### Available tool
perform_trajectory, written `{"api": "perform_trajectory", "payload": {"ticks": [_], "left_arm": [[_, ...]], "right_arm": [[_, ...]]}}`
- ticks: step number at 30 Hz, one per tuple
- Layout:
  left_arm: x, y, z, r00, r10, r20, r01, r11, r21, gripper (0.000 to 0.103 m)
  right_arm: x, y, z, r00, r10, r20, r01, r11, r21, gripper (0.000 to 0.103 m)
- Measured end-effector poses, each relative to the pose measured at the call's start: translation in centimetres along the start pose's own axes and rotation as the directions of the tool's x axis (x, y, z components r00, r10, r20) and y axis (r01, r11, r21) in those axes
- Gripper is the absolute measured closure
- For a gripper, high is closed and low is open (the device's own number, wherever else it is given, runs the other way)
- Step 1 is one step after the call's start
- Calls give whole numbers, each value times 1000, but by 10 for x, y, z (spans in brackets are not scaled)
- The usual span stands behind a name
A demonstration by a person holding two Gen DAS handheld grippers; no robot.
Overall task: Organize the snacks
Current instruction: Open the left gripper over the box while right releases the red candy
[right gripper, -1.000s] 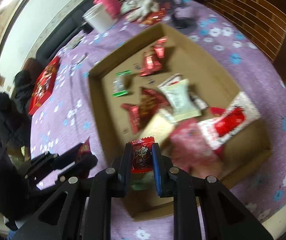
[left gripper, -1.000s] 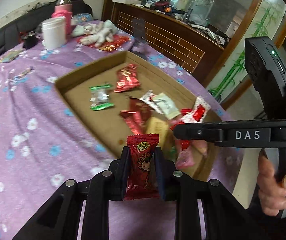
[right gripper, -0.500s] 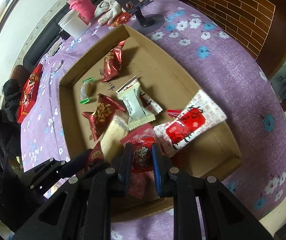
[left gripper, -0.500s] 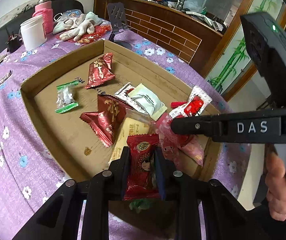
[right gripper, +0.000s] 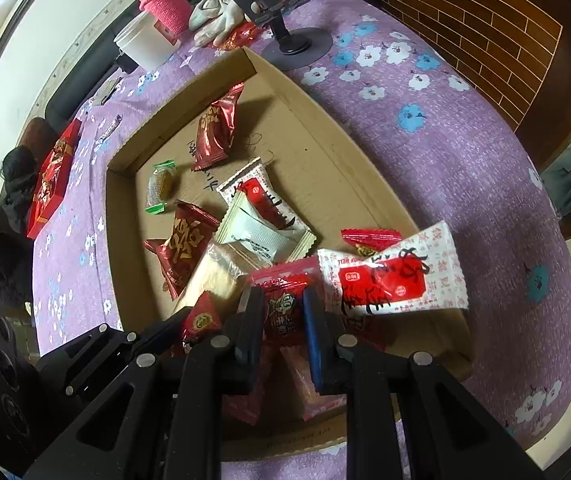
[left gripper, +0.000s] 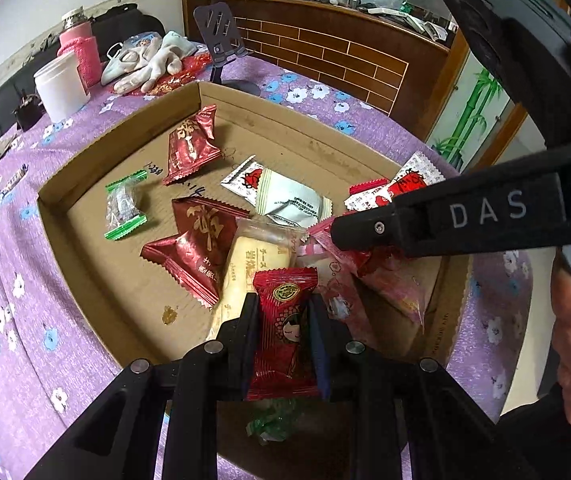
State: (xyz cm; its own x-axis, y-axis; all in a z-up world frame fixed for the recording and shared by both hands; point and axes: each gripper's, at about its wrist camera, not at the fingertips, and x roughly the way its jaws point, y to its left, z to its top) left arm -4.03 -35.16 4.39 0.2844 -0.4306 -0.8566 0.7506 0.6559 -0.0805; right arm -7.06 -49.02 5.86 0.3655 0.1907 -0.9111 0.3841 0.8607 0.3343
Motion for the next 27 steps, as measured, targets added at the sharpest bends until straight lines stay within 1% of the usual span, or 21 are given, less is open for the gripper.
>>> {"api": "perform_trajectory", "payload": {"ticks": [10, 27], "left_arm": [[1, -4, 0, 1000, 26, 6, -26, 999, 39, 78], [-7, -10, -2, 999, 43, 24, -45, 997, 65, 78]], "right_arm": [[1, 1, 1, 1000, -2, -4, 2, 1000, -1, 84], [-7, 2, -6, 1000, 2, 4, -2, 1000, 8, 83]]}}
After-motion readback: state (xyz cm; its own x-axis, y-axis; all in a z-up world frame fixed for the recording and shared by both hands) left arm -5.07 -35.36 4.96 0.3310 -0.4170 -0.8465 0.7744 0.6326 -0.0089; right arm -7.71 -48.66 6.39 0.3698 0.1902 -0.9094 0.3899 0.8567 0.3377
